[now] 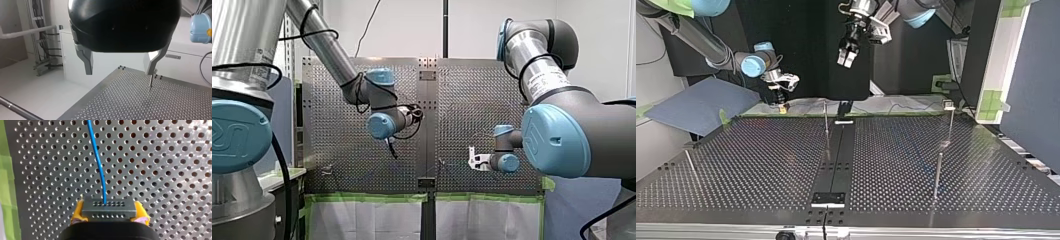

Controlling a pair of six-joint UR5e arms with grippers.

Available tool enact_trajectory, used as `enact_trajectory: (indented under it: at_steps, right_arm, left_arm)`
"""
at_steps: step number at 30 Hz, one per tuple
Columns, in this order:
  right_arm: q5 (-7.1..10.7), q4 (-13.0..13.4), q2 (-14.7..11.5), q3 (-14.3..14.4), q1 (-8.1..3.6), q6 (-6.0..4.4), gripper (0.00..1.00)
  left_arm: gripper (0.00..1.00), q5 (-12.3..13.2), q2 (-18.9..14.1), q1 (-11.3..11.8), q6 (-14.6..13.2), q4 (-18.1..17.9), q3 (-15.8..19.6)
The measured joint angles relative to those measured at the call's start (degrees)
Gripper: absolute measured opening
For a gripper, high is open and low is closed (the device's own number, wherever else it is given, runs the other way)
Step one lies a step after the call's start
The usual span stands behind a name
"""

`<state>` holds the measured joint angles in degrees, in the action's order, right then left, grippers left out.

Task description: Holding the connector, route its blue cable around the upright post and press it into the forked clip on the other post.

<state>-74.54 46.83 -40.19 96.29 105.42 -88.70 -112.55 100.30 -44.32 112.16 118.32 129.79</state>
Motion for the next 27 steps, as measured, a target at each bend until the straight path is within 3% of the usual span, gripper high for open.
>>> enact_trajectory:
  at_steps: [5, 18, 27]
  right_arm:
    - [0.0, 0.0, 0.0, 0.0, 0.08, 0.0, 0.0]
    - [0.0, -0.1, 0.0, 0.0, 0.2, 0.05, 0.0]
    - [-0.41, -1.3, 0.0, -0.8, 0.13, 0.45, 0.0]
  left_arm:
    - [1.0, -0.6, 0.4, -0.1, -0.4, -1.0, 2.4]
    - [1.0, -0.6, 5.8, -0.6, -0.3, -5.2, 8.7]
    - [1.0, -0.6, 6.1, -0.7, -0.3, -7.0, 13.3]
